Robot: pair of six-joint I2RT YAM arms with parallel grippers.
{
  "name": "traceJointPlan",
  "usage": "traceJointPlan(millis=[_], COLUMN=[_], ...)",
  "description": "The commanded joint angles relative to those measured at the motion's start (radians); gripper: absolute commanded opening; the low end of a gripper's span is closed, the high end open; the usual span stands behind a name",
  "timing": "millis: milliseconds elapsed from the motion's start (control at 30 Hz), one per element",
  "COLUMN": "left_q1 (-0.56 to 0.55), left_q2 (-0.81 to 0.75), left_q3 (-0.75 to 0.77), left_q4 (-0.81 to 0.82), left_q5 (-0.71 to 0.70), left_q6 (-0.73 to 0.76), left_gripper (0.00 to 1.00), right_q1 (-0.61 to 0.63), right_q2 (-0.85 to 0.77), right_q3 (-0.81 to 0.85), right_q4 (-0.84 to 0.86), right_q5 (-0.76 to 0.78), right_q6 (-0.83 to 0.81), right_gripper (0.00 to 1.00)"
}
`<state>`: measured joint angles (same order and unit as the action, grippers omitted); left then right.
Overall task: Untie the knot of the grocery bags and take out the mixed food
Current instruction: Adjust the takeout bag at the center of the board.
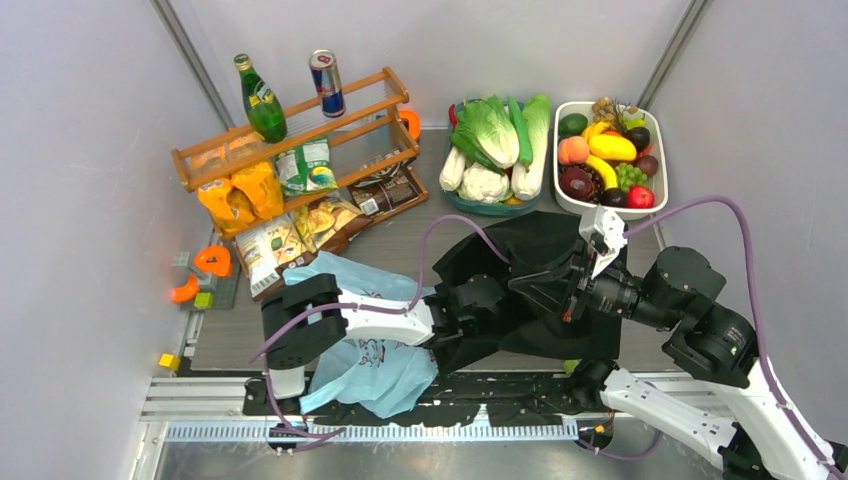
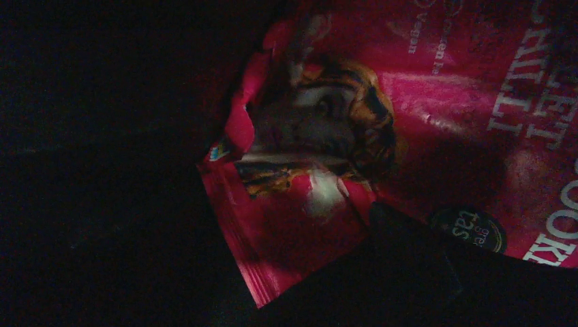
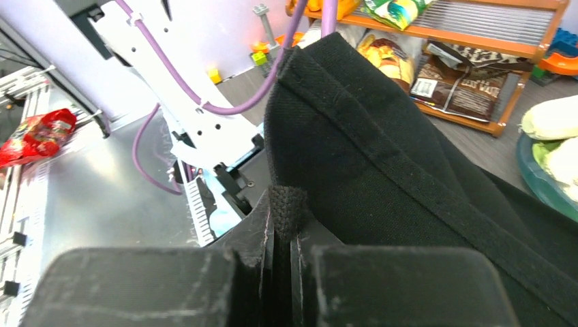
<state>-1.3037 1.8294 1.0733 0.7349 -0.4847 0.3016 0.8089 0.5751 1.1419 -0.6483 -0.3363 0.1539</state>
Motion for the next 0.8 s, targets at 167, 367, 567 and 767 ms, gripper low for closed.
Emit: traceJointPlan(millis=[167,367,567,767], left_q1=[0.002,-0.027,-0.026,-0.027], left_q2=[0.042,0.036,-0.114,-0.393], left_q3=[0.058,0.059,-0.109,-0.262], left_q4=[0.044,0.044,0.166,0.113], left_q5=[0.387,0.447,0.288,0.356], left_q6=[0.001,-0.056,-0.137,-0.263], left_gripper=[0.73,0.09,0.00,0.00], right_q1=[0.019,0.019,0.020,0.020], right_q2=[-0.004,-0.023,-0.058,-0.025], right_q3=[0.002,-0.010,-0.015,-0.051], right_q4=[0.263,0.252,0.124,0.024], right_q5=[-0.265,-0.178,0.276,0.745], right_q6=[0.087,0.043,-0.012,-0.033], right_gripper=[0.05,0.05,0.05,0.05])
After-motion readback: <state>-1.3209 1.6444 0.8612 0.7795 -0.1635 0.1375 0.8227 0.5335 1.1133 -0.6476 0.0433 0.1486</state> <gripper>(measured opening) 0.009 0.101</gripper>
